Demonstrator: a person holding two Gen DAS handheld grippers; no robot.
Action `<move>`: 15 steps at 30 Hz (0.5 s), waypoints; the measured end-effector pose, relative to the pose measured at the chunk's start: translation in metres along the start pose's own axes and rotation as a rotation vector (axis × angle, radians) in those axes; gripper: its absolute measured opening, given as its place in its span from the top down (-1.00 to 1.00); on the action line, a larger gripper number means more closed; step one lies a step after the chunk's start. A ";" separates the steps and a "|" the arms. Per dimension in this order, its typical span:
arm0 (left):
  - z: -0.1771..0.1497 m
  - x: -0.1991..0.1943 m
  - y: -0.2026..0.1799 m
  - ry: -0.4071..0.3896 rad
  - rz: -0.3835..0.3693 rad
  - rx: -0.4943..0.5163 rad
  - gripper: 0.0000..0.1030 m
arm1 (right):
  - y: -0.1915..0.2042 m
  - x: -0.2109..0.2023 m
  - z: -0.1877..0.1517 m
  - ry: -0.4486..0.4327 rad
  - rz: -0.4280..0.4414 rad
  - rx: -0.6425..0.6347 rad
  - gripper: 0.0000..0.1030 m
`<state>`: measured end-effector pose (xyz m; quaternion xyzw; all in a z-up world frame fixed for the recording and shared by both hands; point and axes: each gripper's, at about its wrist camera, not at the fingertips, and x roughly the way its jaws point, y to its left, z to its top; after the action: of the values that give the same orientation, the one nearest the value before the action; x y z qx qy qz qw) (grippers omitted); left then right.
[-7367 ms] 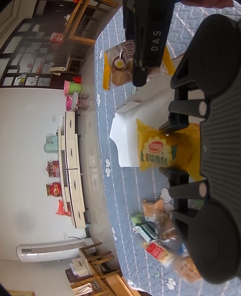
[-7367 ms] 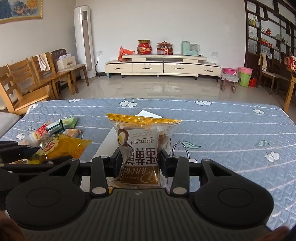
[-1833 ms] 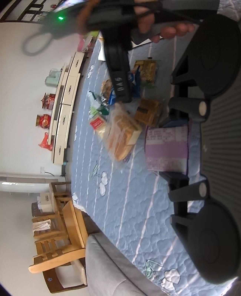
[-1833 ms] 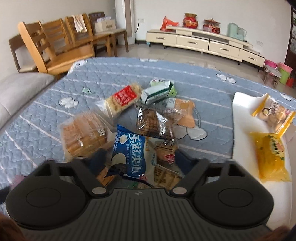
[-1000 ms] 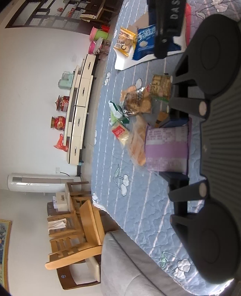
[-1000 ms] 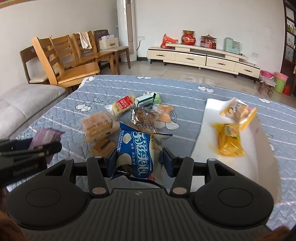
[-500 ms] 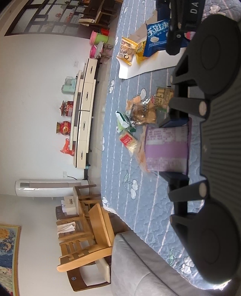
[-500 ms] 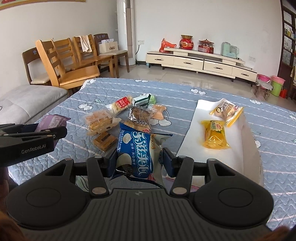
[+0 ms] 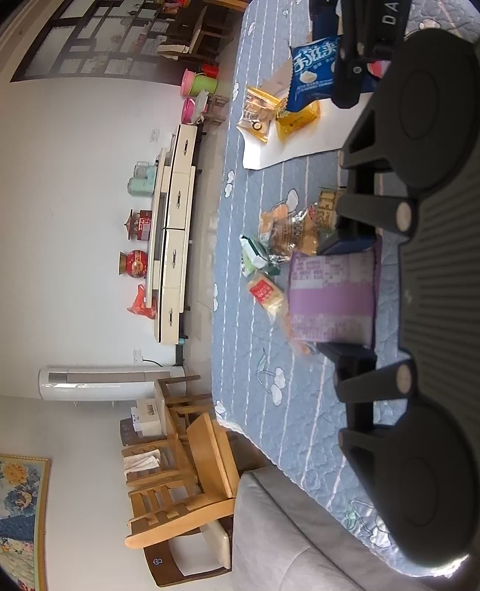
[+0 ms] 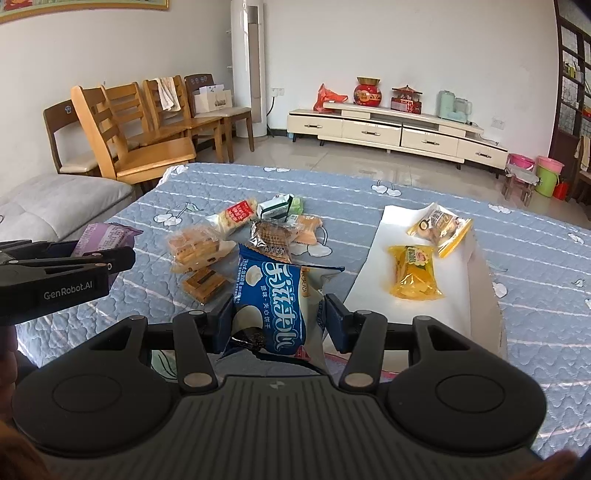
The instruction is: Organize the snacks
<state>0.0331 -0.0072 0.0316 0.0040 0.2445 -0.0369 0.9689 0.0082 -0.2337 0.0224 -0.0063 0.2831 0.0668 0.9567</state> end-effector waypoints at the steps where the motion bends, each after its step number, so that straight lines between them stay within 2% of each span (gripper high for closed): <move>1: 0.000 0.000 0.000 -0.001 -0.003 -0.001 0.10 | 0.000 -0.001 0.000 -0.002 -0.001 -0.001 -0.22; 15: 0.001 -0.002 -0.004 -0.011 -0.010 0.007 0.10 | -0.001 -0.009 -0.001 -0.017 -0.016 -0.005 -0.22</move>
<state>0.0316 -0.0108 0.0337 0.0060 0.2392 -0.0428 0.9700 0.0003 -0.2354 0.0262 -0.0105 0.2745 0.0597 0.9597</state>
